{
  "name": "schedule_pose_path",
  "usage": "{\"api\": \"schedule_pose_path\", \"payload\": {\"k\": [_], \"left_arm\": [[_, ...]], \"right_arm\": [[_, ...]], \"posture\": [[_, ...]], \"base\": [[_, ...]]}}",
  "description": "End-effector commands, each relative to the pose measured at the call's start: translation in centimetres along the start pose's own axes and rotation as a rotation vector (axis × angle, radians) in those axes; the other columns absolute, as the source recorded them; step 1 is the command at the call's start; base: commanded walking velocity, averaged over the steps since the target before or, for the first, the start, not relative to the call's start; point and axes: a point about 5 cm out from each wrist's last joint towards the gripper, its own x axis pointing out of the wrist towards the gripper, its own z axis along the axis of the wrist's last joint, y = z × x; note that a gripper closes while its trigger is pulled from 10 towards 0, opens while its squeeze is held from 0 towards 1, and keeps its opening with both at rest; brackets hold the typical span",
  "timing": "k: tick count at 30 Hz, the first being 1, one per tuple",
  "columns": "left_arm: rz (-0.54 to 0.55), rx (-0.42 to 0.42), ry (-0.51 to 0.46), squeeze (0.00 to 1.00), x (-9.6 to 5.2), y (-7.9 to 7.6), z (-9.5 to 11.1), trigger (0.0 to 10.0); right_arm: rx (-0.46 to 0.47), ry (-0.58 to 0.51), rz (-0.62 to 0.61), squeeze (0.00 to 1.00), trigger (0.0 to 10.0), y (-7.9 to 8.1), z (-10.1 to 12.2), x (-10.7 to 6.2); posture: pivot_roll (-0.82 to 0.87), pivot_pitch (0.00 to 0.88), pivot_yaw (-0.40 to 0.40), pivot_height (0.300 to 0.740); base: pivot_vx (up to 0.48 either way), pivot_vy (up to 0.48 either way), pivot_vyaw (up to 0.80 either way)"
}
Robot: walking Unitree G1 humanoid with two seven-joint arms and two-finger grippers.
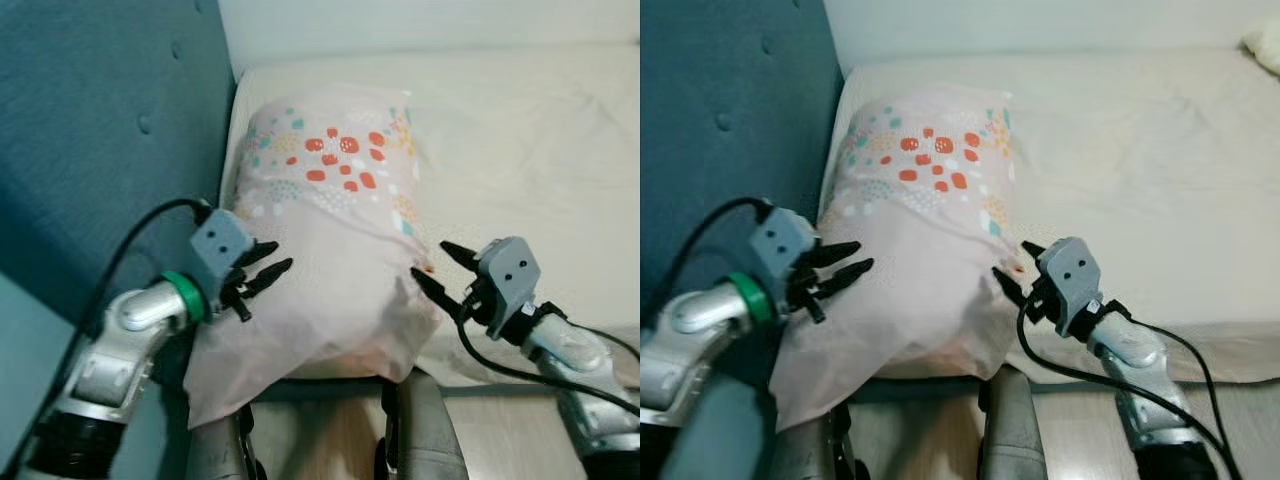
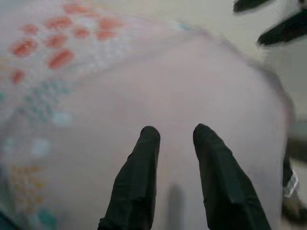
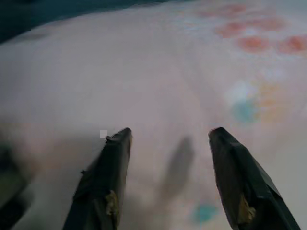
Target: Clean up the room
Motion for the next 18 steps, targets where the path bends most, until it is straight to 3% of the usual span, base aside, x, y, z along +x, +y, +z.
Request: {"api": "schedule_pose_path", "payload": {"k": [1,3,4,5,11,15,18], "left_arm": [[-0.082,-0.007,0.024,0.0,-0.4,-0.9,-0.5,10.0],[-0.169,0.011,0.068,0.0,-1.1,-1.9,-1.1,10.0],[-0.169,0.011,0.068,0.0,-1.1,-1.9,-1.1,10.0],[-0.244,0.027,0.108,0.0,-1.3,-3.1,-1.8,10.0],[-0.427,0.1,0.218,0.0,-1.8,-5.7,-3.9,10.0],[-0.414,0.222,0.285,0.0,0.8,-6.0,-5.6,10.0],[-0.404,0.242,0.289,0.0,1.9,-5.9,-5.8,10.0]], "right_arm": [[0.017,0.036,0.094,0.0,10.0,1.2,-0.3,-0.4],[-0.004,0.111,0.212,0.0,10.0,2.5,-0.7,-1.8],[-0.004,0.111,0.212,0.0,10.0,2.5,-0.7,-1.8],[-0.014,0.156,0.271,0.0,10.0,3.1,-1.0,-2.6],[-0.03,0.273,0.384,0.0,10.0,3.7,-1.7,-4.0],[-0.062,0.318,0.36,0.0,10.0,2.4,-2.9,-2.7],[-0.052,0.311,0.363,0.0,10.0,2.1,-3.0,-1.8]], "posture": [[-0.04,0.04,0.07,0.57],[-0.04,0.046,0.072,0.57],[-0.04,0.046,0.072,0.57],[-0.05,0.051,0.074,0.57],[-0.06,0.057,0.075,0.57],[-0.05,0.064,0.077,0.57],[-0.05,0.069,0.081,0.57]], "base": [[0.0,0.0,0.0],[0.0,0.0,0.0],[0.0,0.0,0.0],[0.0,0.0,0.0],[0.0,0.0,0.0],[0.0,0.0,0.0],[0.0,0.0,0.0]]}}
